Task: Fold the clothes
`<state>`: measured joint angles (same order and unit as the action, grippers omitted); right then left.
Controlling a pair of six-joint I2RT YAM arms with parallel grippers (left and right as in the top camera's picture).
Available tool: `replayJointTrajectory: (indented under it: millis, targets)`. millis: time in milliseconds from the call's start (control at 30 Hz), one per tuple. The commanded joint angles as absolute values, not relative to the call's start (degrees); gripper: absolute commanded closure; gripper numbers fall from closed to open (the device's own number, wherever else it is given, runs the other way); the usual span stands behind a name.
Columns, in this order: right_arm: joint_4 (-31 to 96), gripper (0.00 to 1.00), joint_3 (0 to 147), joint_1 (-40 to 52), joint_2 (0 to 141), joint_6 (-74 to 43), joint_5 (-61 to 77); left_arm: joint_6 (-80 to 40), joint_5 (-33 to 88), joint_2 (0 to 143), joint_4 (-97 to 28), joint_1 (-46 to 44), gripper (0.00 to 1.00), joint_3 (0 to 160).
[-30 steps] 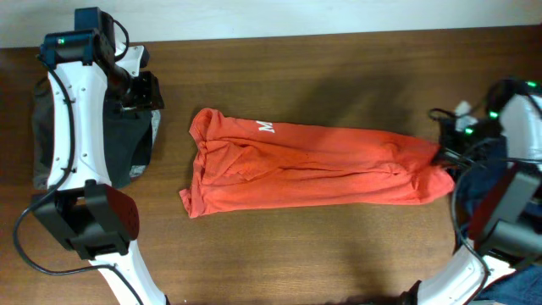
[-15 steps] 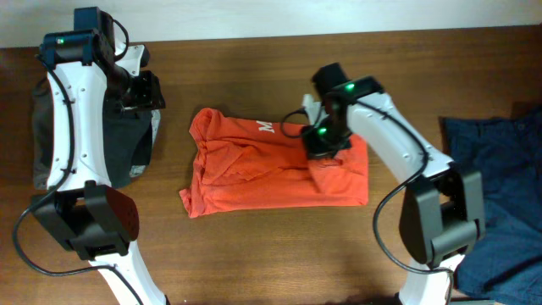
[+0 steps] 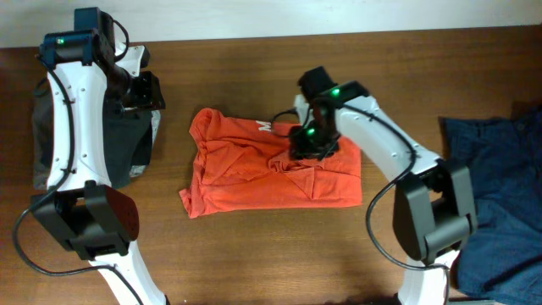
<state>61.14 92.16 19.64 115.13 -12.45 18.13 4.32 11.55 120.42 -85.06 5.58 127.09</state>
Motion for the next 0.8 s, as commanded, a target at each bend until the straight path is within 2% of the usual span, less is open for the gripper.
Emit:
replayJointTrajectory:
  millis: [0, 100, 333, 500, 567, 667, 767]
  targets:
    - [62.4, 0.96, 92.8, 13.4, 113.8, -12.3, 17.1, 4.8, 12.2, 118.2, -85.3, 5.8, 0.46, 127.7]
    - [62.7, 0.96, 90.2, 10.4, 115.6, -11.5, 17.1, 4.8, 12.2, 118.2, -85.2, 5.8, 0.46, 127.7]
    - [53.5, 0.96, 81.9, 10.2, 118.8, -14.1, 20.0, 4.8, 12.2, 118.2, -85.3, 5.8, 0.45, 127.7]
    - [44.2, 0.96, 79.0, 11.0, 118.9, -14.0, 33.5, 4.8, 12.2, 118.2, -85.3, 5.8, 0.46, 127.7]
    - [35.8, 0.96, 78.7, 12.8, 119.0, -14.1, 39.8, 4.8, 12.2, 118.2, -85.3, 5.8, 0.46, 127.7]
    - [19.5, 0.96, 78.7, 14.3, 119.0, -22.3, 43.8, 4.8, 12.2, 118.2, -85.3, 5.8, 0.46, 127.7]
    - [11.6, 0.96, 78.7, 13.9, 119.0, -22.6, 43.8, 4.8, 12.2, 118.2, -85.8, 5.8, 0.46, 127.7]
